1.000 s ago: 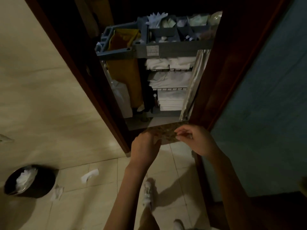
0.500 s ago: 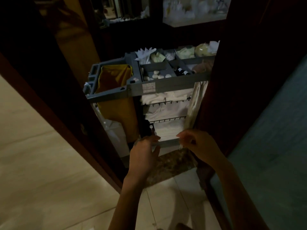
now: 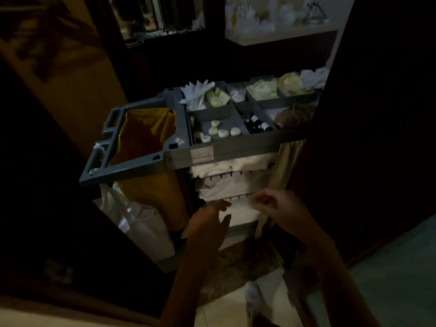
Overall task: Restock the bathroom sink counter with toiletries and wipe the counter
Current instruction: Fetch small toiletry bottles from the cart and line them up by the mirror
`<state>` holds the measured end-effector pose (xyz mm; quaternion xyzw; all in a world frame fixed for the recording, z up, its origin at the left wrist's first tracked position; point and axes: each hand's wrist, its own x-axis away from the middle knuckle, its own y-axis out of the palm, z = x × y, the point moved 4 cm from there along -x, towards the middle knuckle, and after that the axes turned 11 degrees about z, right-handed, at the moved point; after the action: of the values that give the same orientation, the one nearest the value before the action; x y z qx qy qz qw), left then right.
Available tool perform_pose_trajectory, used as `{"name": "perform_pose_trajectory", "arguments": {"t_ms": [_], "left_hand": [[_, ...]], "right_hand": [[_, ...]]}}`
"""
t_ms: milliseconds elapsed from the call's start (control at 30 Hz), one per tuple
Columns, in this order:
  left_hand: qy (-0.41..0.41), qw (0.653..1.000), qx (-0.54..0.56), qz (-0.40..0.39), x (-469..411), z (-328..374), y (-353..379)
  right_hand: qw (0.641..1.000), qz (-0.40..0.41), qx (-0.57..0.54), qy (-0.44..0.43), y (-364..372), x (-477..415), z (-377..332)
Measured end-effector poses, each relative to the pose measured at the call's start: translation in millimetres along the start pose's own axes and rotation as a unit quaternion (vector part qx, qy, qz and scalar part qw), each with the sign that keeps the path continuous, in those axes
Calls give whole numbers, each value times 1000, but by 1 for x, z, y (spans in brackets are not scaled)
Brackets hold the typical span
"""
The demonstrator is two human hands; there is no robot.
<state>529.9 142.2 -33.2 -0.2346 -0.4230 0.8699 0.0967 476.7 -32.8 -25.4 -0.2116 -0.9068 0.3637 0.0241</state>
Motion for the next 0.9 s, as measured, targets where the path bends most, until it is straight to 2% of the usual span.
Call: {"name": "perform_pose_trajectory", "arguments": {"t_ms": [100, 300, 533, 900], "left_hand": [[7, 1000, -1, -18, -61, 10, 19], [33, 999, 17, 22, -151, 47, 49], [-8, 1000, -2, -27, -184, 37, 86], [-24, 999, 22, -10, -269, 8, 112]], "right_hand": [[999, 41, 3, 2, -21, -60, 5], [998, 51, -38, 5, -59, -148, 30], [999, 4, -31, 20, -42, -191, 62], [999, 14, -37, 16, -27, -276, 72]]}}
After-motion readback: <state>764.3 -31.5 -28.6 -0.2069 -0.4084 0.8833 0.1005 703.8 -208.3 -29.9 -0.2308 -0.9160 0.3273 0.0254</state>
